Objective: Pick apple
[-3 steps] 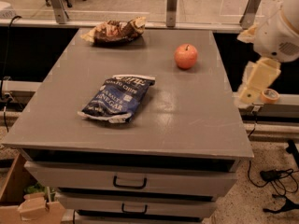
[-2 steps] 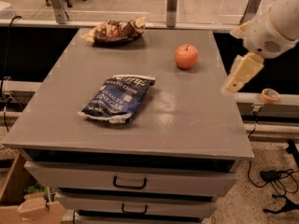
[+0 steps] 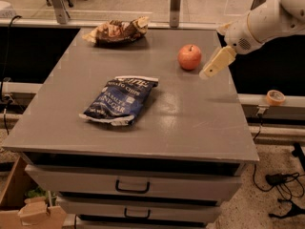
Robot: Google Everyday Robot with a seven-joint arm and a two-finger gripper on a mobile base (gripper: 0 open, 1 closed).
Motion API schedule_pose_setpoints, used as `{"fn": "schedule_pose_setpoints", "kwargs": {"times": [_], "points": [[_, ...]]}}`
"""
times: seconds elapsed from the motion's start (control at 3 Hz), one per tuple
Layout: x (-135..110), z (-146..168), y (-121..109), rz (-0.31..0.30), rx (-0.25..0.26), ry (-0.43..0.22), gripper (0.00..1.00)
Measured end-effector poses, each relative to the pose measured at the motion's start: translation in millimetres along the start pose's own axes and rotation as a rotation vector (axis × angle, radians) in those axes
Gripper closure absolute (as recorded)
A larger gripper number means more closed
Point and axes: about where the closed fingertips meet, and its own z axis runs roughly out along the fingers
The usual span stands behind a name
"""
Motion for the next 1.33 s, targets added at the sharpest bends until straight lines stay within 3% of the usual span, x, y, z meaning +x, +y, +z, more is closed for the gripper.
{"fn": "schedule_pose_setpoints", "kwargs": {"times": [0.67,1.0,1.33], "points": [[12,64,-31,0.188,-0.031,-0.117,0.00],[16,84,-35,0.267,-0.065,-0.176,0.18],[10,94,-25,0.315,-0.132,-0.213,0.41]]}}
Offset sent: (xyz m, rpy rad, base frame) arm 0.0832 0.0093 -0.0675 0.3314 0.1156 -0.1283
